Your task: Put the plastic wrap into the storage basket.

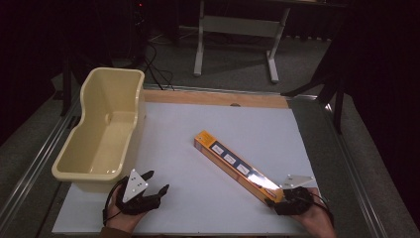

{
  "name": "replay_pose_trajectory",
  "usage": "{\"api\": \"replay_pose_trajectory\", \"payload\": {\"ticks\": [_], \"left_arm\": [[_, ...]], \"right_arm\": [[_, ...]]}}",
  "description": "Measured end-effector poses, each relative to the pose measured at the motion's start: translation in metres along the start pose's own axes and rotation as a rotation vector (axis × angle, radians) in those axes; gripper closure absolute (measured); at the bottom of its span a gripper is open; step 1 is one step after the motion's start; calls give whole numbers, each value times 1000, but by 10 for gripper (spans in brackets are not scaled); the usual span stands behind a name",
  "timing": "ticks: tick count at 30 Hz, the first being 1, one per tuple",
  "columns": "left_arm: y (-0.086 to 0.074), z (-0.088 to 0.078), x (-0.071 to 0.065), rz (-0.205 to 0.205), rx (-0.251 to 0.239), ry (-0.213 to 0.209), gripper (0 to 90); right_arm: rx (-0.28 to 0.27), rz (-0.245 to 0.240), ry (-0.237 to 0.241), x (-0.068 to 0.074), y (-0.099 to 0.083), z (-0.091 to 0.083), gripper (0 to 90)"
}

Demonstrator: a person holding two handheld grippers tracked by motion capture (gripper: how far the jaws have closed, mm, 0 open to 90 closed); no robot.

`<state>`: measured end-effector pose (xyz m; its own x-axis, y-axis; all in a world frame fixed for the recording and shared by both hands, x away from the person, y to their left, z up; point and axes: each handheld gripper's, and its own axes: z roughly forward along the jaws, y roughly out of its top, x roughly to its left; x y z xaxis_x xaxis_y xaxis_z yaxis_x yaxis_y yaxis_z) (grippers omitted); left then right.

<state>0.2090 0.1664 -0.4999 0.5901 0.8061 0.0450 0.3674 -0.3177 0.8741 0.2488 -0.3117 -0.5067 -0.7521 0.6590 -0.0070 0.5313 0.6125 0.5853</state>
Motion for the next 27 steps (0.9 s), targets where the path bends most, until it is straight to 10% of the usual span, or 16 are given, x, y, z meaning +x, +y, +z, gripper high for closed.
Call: {"api": "replay_pose_trajectory", "payload": {"ticks": [13,19,27], "left_arm": [[0,1,0,-6,1,3,326],[0,0,0,-5,-4,3,326],[1,0,1,-4,-5,-1,326]], "right_arm": [[29,0,7,-1,-15,-18,180],[-22,-12,24,-1,20,-18,191],[90,-120,15,7,94,9,224]]}}
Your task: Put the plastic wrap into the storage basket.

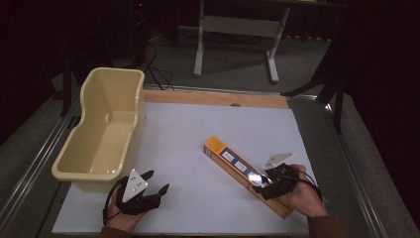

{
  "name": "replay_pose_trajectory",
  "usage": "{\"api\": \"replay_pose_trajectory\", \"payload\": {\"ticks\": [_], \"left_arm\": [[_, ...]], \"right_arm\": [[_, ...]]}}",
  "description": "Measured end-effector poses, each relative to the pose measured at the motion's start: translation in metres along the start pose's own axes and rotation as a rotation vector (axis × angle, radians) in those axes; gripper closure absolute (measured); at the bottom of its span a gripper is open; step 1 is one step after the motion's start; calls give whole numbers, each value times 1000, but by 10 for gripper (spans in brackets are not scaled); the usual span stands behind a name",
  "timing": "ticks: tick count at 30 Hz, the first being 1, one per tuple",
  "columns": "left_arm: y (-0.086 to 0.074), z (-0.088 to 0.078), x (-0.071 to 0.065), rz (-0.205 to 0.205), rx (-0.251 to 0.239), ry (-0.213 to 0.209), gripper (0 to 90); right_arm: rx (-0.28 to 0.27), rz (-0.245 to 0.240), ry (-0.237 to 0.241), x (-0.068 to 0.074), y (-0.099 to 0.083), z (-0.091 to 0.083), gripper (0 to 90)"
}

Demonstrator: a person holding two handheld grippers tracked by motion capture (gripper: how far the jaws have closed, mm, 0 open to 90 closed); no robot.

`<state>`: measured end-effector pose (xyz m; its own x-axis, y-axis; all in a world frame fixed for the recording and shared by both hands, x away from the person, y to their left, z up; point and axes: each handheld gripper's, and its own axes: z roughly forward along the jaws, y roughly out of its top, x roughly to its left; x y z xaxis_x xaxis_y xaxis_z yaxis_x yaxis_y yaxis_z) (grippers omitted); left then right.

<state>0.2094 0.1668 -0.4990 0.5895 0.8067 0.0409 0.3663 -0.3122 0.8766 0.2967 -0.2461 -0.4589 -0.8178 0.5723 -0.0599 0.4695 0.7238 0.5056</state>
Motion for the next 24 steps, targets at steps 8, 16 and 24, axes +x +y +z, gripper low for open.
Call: {"api": "replay_pose_trajectory", "payload": {"ticks": [8,16,24], "left_arm": [[0,0,0,0,-2,-3,326],[0,0,1,-1,-4,-4,326],[1,0,1,-1,-4,-5,326]], "right_arm": [[153,10,39,-8,40,35,216],[341,29,63,-17,59,65,262],[412,51,90,-21,64,77,329]]}}
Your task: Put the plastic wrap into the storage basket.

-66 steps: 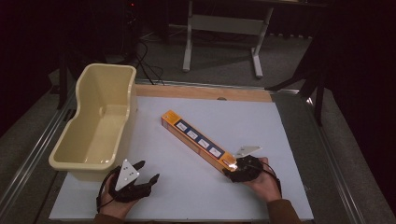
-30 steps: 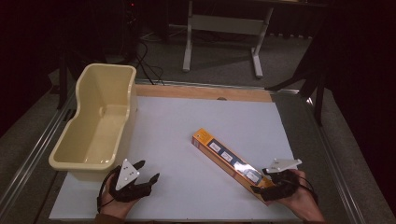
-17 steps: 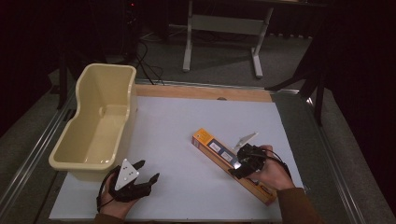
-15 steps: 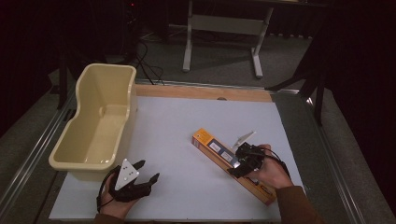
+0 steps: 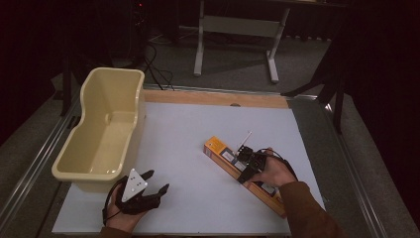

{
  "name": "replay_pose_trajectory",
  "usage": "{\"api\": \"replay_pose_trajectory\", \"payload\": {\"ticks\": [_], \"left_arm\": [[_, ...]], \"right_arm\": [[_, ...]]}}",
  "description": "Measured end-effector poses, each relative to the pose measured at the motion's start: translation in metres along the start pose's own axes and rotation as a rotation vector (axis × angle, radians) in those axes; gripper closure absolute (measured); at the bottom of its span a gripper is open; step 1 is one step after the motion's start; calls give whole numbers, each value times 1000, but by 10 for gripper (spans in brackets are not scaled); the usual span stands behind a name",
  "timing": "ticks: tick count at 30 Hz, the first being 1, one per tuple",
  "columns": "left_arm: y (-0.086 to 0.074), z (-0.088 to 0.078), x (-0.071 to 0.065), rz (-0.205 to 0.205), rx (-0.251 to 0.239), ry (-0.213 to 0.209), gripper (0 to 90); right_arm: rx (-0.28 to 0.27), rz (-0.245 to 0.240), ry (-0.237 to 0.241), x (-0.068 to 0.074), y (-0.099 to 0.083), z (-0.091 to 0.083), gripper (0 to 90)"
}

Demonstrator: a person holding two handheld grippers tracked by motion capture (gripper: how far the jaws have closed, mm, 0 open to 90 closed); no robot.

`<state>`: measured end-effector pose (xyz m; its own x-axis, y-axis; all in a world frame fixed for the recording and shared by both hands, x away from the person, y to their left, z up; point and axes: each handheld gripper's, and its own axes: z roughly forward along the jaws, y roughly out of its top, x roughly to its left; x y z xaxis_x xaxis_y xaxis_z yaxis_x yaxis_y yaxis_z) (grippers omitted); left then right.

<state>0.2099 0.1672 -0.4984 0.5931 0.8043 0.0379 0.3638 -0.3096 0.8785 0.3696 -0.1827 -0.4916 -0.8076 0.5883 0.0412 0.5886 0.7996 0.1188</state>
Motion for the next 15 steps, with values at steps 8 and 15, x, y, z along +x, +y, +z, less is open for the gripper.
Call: {"api": "replay_pose_trajectory", "payload": {"ticks": [8,15], "left_arm": [[0,0,0,1,0,2,327],[0,-1,1,-1,-4,3,327]], "right_arm": [[105,15,-54,7,12,1,380],[161,50,-51,7,18,1,390]]}}
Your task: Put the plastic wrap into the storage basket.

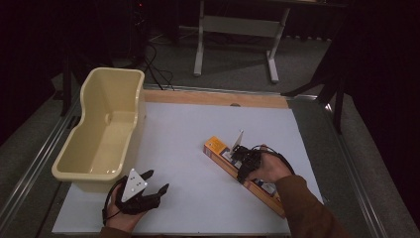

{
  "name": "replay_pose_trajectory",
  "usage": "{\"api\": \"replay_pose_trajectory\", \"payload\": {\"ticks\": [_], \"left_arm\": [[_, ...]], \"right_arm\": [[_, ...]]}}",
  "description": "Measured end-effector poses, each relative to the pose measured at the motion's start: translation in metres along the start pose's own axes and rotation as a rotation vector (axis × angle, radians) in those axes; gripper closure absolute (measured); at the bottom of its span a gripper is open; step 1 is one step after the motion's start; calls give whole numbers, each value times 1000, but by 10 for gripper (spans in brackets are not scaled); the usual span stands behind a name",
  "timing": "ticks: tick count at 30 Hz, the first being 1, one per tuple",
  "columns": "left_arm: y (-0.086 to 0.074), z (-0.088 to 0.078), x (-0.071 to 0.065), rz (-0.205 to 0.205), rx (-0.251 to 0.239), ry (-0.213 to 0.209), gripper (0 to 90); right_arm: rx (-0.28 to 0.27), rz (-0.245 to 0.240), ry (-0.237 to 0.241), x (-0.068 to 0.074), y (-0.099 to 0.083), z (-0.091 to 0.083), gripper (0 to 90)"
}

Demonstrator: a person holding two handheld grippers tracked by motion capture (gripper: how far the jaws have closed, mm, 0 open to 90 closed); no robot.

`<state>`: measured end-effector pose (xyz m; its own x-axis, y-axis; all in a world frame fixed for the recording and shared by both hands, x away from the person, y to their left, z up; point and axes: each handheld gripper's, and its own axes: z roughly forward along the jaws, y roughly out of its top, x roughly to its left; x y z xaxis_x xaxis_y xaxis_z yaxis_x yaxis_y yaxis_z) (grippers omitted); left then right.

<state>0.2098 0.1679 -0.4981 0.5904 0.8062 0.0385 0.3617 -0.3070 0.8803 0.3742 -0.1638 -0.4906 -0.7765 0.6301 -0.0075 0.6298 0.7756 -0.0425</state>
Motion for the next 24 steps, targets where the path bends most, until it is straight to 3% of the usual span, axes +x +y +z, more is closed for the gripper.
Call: {"api": "replay_pose_trajectory", "payload": {"ticks": [3,9,13,14,18,20,24], "left_arm": [[0,0,0,-1,0,1,327],[0,0,0,0,1,2,327],[0,0,0,-1,0,2,327],[0,0,0,-1,0,2,327],[0,0,0,-1,0,1,326],[0,0,0,-1,0,1,326],[0,1,0,-1,2,1,326]], "right_arm": [[4,17,10,1,1,0,392],[-12,76,89,1,1,-2,393],[-25,88,120,2,2,-4,393],[-44,102,148,3,2,-6,393],[-91,130,179,4,2,-13,393],[-143,164,233,2,3,-19,394],[-177,188,279,1,4,-24,394]]}}
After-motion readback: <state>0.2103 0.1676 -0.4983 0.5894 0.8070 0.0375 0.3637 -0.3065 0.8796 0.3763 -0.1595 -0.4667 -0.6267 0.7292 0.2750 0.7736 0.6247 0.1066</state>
